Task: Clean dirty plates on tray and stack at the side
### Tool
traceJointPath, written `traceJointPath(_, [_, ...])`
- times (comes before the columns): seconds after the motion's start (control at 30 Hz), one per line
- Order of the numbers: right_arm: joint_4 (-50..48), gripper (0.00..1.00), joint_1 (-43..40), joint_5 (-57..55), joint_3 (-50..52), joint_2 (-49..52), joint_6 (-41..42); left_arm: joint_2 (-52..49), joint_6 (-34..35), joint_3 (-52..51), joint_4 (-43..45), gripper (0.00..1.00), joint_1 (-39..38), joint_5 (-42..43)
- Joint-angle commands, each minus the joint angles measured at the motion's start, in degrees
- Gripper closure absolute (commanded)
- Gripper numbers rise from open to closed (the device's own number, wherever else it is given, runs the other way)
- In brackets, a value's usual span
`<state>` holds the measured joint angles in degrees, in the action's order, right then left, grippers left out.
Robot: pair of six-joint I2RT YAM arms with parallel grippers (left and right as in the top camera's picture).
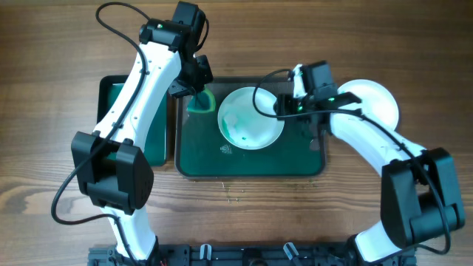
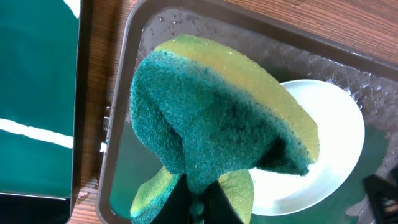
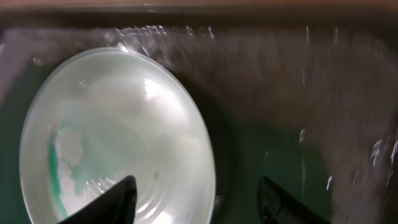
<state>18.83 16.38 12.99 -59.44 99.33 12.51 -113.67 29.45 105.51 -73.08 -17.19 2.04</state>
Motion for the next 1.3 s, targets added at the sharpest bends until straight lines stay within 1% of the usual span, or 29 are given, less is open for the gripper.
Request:
traceJointPath(0.0, [-2.34, 0.36, -0.55, 6.01, -2.97, 3.19, -12.98, 1.16, -0.7, 1.22, 0.13, 0.96, -0.35, 0.94])
traceJointPath(0.07, [-1.79, 0.38, -0.55, 6.16, -6.25, 7.15, -14.88, 1.16, -0.7, 1.22, 0.15, 0.96, -0.85, 0.94])
traceJointPath(0.17, [-1.44, 0.5, -0.57, 6.16, -10.34, 12.39, -14.93, 1.16, -0.7, 1.2, 0.15, 0.96, -1.46, 0.92])
traceJointPath(0.3, [-1.64, 0.67, -0.55, 5.97, -11.02, 14.75, -14.91, 1.16, -0.7, 1.2, 0.02, 0.96, -1.44, 0.92])
traceJointPath(0.47, [1.44, 0.79, -0.44, 6.25, -10.99, 15.76, -14.93, 1.16, -0.7, 1.2, 0.17, 0.96, -1.46, 0.94])
traceJointPath(0.53, [3.65, 0.96, -0.44, 6.64, -10.99, 15.76, -14.82, 1.16, -0.68, 1.2, 0.2, 0.96, -1.46, 0.94])
traceJointPath(0.57, [4.83, 0.96, -0.44, 6.6, -10.99, 15.76, -13.35, 1.16, -0.68, 1.2, 0.17, 0.96, -1.46, 0.94])
traceJointPath(0.63, [7.5, 0.96, -0.44, 6.62, -10.99, 15.76, -7.04, 1.16, -0.66, 1.2, 0.17, 0.96, -1.46, 0.94])
traceJointPath(0.73, [13.16, 0.96, -0.44, 6.58, -10.86, 15.76, 5.2, 0.55, -0.2, 1.2, 0.37, 0.96, -2.16, 0.94])
traceJointPath(0.87, [15.02, 0.96, -0.11, 5.81, -7.74, 15.76, 19.65, -0.92, 2.62, 0.15, 2.99, 0.96, -4.24, 0.92])
traceJointPath(0.93, [14.78, 0.96, 0.17, 2.97, -5.68, 15.76, 24.0, -1.6, 4.52, -1.7, 5.49, 0.96, -5.55, 0.94])
traceJointPath(0.97, [14.1, 0.96, 0.28, 1.79, -4.42, 15.76, 25.18, -2.19, 5.64, -3.17, 7.04, 0.96, -6.36, 0.92])
traceJointPath(1.17, [12.48, 0.96, 0.15, 2.84, -3.72, 15.76, 24.5, -6.12, 7.52, -8.81, 15.02, 0.96, -8.61, 0.92])
traceJointPath(1.27, [12.15, 0.96, 0.15, 3.41, -3.72, 15.76, 23.47, -8.39, 7.48, -10.29, 16.15, 0.96, -8.81, 0.92])
